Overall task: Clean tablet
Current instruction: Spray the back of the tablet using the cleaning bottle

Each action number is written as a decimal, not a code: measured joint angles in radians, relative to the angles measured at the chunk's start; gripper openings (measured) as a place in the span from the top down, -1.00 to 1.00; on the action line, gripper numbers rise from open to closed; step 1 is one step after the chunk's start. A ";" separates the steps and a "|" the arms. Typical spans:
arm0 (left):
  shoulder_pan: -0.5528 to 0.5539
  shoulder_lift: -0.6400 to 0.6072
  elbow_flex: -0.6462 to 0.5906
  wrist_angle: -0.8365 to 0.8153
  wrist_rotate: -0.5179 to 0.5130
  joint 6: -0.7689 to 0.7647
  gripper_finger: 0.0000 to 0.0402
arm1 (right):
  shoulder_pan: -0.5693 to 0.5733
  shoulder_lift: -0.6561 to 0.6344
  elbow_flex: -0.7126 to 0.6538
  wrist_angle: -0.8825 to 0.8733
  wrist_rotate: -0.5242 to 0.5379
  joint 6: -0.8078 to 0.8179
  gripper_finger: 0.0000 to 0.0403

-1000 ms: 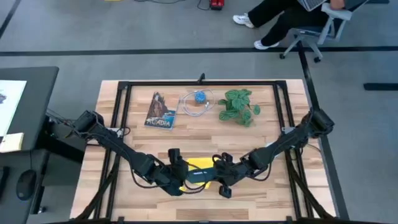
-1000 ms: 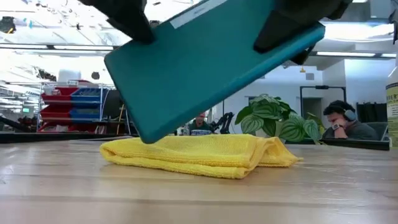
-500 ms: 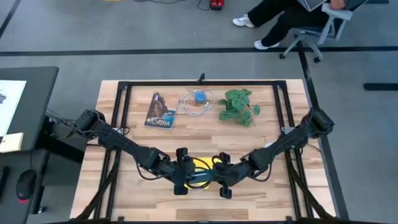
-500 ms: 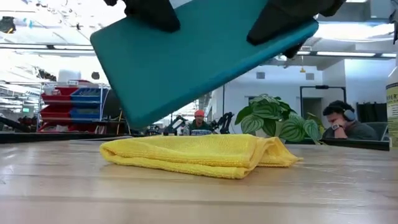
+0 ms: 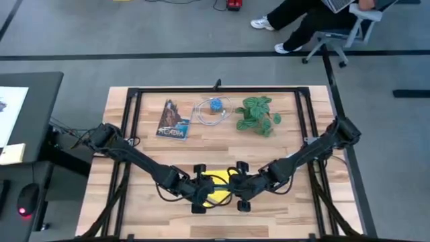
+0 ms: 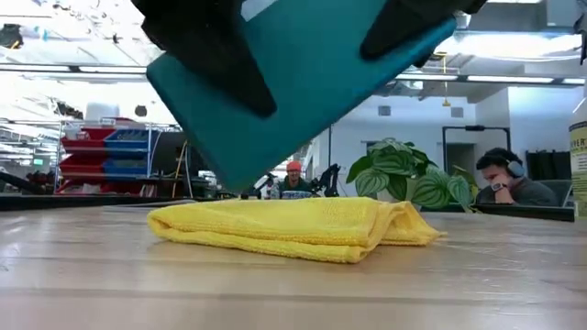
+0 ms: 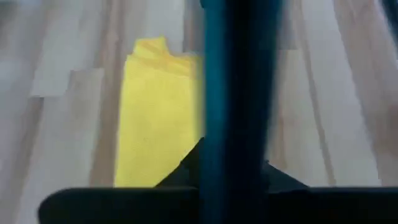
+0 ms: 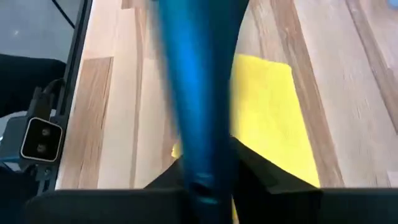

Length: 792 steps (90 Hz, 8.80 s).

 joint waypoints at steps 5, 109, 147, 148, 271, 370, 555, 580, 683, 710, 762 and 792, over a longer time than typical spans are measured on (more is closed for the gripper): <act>-0.004 0.000 0.000 -0.007 -0.028 -0.015 0.97 | -0.006 -0.001 0.001 -0.005 -0.001 -0.017 0.53; -0.180 -0.068 -0.160 0.195 -0.491 -0.293 0.97 | 0.331 0.000 0.458 -1.015 -0.011 0.944 -0.15; -0.178 -0.068 -0.160 0.309 -0.473 -0.232 0.97 | 0.770 0.033 0.323 -1.224 0.279 1.881 -0.47; -0.178 -0.068 -0.160 0.311 -0.472 -0.230 0.97 | 0.770 0.033 0.315 -1.222 0.278 1.882 -0.47; -0.133 -0.068 -0.159 0.319 -0.412 -0.229 0.95 | -0.214 -0.330 0.614 -1.232 0.113 0.688 -0.46; -0.122 -0.066 -0.159 0.320 -0.420 -0.189 0.95 | 0.238 -0.496 0.300 -1.231 -0.160 1.629 -0.46; -0.109 -0.064 -0.373 0.725 -0.408 -0.175 0.95 | 0.195 -0.273 0.393 -1.126 -0.306 1.366 0.62; -0.060 -0.046 -0.441 0.892 -0.408 -0.138 0.95 | 0.178 -0.101 0.511 -1.124 -0.334 1.229 0.63; -0.051 0.227 -0.442 1.264 -0.380 -0.133 0.95 | 0.182 -0.063 0.553 -1.087 -0.233 0.979 -0.18; -0.051 0.227 -0.442 1.264 -0.379 -0.134 0.95 | 0.254 -0.077 0.633 -1.213 -0.141 1.048 -0.19; -0.052 0.228 -0.442 1.267 -0.359 -0.135 0.95 | 0.672 -0.014 0.401 -1.074 0.145 1.100 -0.19; -0.009 0.230 -0.417 1.247 -0.345 -0.191 0.95 | 0.780 -0.101 0.050 -0.926 0.520 1.179 -0.19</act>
